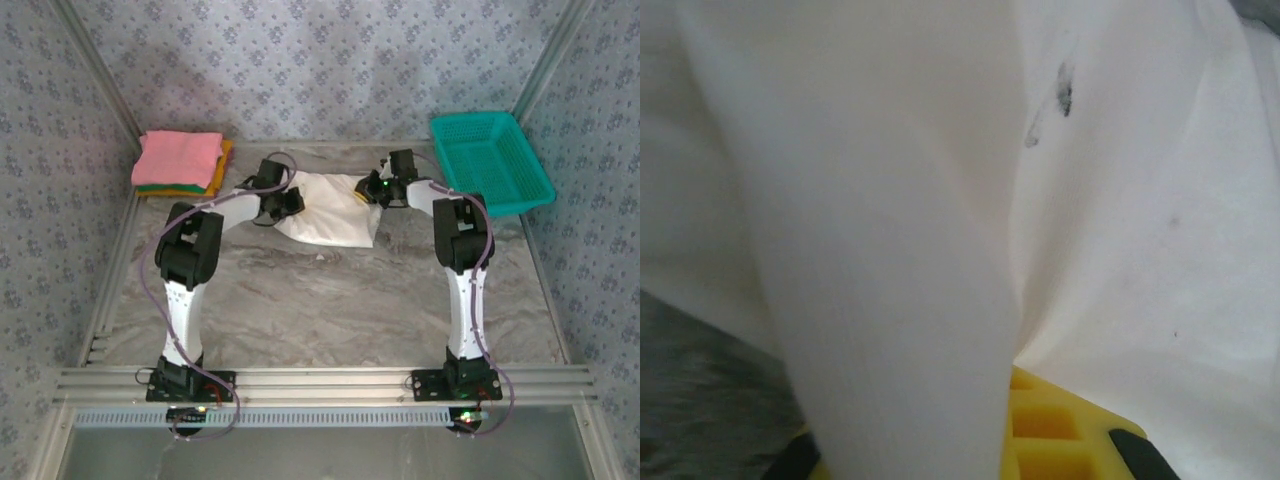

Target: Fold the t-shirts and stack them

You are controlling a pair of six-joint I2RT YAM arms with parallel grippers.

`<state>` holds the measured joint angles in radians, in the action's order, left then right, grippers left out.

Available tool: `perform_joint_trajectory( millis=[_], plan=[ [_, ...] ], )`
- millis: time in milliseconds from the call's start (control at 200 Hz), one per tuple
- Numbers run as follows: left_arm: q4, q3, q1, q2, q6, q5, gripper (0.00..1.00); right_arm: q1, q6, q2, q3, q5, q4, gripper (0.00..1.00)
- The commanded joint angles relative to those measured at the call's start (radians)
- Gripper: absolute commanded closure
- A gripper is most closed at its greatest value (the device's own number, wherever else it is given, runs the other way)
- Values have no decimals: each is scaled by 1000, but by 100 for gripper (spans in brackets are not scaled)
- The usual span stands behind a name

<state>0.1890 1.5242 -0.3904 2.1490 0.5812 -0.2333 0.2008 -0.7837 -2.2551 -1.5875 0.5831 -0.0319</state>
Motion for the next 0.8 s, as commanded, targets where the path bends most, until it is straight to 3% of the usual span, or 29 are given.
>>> perform_joint_trajectory(
  millis=[0,70,135,200,510,795],
  plan=[
    [181,105,51,-63,-235,155,100,11,41,218,65,64,55,62],
    [249,182,54,-76,-413,249,100,8,72,355,145,38,96,40],
    [310,267,60,-61,-554,326,100,5,96,461,221,10,135,33],
    [351,343,76,-35,-636,414,100,3,119,545,271,2,130,32],
    [411,628,163,54,-803,428,100,8,136,704,464,-17,72,33],
    [593,963,262,151,-822,302,100,8,146,712,533,-71,6,34]
  ],
)
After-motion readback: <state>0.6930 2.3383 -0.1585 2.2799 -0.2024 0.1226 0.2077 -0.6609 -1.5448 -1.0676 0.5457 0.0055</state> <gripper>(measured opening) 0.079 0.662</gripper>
